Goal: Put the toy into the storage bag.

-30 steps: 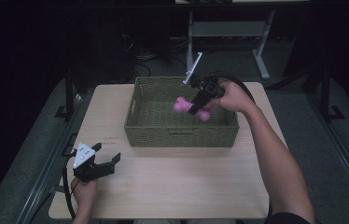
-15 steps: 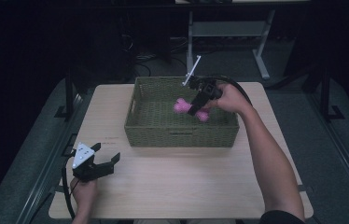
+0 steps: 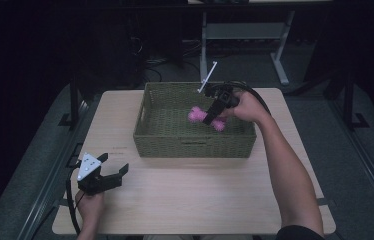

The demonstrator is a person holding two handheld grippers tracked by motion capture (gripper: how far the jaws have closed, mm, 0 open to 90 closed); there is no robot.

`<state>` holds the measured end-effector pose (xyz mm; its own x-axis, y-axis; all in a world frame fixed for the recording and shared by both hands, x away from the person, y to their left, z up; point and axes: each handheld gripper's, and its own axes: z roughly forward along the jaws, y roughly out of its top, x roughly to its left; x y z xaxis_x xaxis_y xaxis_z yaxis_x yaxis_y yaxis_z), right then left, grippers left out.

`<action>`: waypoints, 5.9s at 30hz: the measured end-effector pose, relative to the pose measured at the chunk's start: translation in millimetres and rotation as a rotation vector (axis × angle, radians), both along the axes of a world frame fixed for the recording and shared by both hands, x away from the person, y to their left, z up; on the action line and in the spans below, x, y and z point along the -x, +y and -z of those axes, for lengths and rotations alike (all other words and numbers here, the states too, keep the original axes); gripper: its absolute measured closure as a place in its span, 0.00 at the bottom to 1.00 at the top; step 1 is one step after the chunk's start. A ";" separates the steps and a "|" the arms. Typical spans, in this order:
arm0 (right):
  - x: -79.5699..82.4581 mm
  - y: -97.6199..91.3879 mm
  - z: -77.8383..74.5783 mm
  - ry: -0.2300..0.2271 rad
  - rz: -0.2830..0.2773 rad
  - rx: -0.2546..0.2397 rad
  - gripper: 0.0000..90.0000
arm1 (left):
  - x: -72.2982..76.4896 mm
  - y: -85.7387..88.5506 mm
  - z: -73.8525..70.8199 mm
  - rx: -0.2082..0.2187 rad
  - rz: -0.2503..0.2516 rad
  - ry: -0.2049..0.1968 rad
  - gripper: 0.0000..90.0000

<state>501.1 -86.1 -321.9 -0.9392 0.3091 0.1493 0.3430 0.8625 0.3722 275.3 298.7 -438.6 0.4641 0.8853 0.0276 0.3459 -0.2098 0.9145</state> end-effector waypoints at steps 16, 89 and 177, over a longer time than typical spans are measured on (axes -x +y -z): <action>-1.2 -2.3 16.9 0.023 0.009 0.007 0.64 | -0.1 -0.2 0.2 -0.002 0.001 0.001 0.15; -6.8 -3.6 57.3 0.093 0.056 0.000 0.60 | -0.1 -0.4 0.2 -0.001 0.002 0.001 0.15; 159.3 -77.3 32.7 -0.093 0.111 -0.172 0.33 | 0.9 -5.8 0.7 -0.022 0.020 0.003 0.15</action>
